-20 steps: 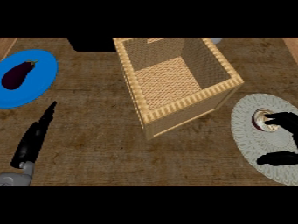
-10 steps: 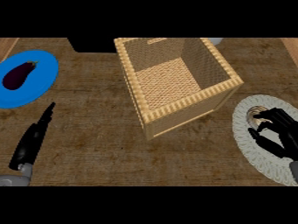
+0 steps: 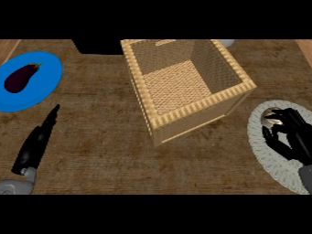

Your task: Pick the cupcake from the placemat and place it in the basket

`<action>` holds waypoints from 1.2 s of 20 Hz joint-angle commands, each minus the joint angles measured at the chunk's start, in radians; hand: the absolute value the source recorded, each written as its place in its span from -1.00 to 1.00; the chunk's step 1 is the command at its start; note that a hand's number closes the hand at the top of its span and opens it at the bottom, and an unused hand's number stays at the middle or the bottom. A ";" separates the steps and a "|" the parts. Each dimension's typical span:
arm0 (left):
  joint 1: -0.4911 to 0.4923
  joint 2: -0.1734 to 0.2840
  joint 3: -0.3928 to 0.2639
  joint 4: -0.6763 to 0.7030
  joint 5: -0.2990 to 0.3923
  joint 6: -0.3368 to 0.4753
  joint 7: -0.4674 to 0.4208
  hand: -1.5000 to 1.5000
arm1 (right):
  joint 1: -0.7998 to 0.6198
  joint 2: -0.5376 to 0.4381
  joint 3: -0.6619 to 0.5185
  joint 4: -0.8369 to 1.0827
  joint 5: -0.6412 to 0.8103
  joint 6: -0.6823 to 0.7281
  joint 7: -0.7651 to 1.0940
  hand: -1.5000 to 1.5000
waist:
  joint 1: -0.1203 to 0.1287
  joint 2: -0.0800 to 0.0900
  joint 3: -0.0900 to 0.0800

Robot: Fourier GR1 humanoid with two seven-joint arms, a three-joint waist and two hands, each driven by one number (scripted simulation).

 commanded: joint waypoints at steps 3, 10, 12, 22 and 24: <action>-0.004 0.002 0.001 0.002 -0.001 -0.009 -0.014 0.00 | -0.053 -0.095 0.096 0.119 0.212 0.120 0.404 1.00 | 0.007 0.012 0.007; 0.065 0.027 0.040 -0.012 0.005 -0.005 -0.028 0.00 | -0.130 -0.108 0.123 -0.310 0.150 0.411 0.655 1.00 | -0.044 -0.010 0.011; 0.057 -0.018 0.015 0.003 -0.028 0.036 -0.020 0.00 | -0.125 -0.122 0.114 -0.447 0.128 0.447 0.714 1.00 | -0.052 -0.008 0.012; 0.078 -0.021 0.021 -0.052 -0.028 0.021 0.011 0.00 | -0.065 -0.269 -0.008 -1.065 -0.123 0.865 0.989 1.00 | -0.049 -0.002 0.015; 0.076 -0.019 0.031 -0.049 -0.021 0.014 0.013 0.00 | -0.060 -0.220 -0.011 -1.183 -0.189 0.915 1.096 1.00 | -0.049 -0.003 0.015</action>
